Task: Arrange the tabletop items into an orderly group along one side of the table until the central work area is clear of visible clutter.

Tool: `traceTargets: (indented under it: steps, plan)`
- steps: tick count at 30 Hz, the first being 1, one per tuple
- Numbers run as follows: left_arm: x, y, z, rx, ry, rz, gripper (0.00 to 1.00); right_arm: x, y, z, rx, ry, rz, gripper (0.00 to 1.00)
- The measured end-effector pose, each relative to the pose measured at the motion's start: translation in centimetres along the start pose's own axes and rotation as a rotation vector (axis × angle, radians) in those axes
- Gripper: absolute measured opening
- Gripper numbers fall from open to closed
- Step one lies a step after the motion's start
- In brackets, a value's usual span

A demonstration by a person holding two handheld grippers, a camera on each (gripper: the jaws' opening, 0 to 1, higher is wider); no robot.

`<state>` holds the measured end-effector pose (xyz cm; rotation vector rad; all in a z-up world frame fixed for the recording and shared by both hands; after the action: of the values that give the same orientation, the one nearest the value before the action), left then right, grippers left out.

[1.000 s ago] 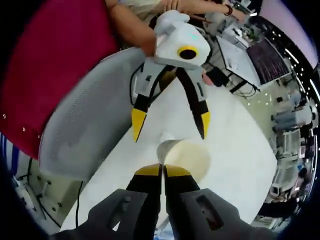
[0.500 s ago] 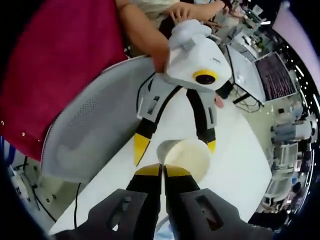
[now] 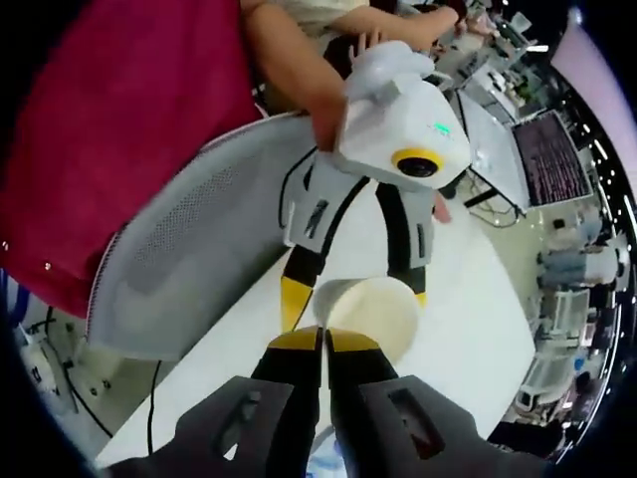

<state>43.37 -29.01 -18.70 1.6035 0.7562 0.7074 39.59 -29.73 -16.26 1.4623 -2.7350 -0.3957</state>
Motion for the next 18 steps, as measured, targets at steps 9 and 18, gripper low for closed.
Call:
traceTargets:
  steps: [9, 18]
  plan:
    - [0.14, 0.08, 0.08, -0.005, 0.006, 0.002, 0.46, 0.33, -0.19, -0.10, 0.005, 0.004, 0.002, 0.02]
    - [0.15, 0.29, 0.32, -0.017, 0.003, 0.004, 0.44, 0.19, -0.41, -0.30, 0.016, -0.009, 0.000, 0.02]
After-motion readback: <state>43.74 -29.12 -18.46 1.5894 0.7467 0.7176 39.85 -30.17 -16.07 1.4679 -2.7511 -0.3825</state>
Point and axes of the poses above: the point that each gripper's makers call its tool centre point, and the gripper's own axes: z roughly forward along the fingers, x roughly to its left, y roughly out of its top, the point moved 1 cm from there along -z, roughly backward along the fingers, and after that the axes turned 9 degrees about y, right-handed, at the moved point
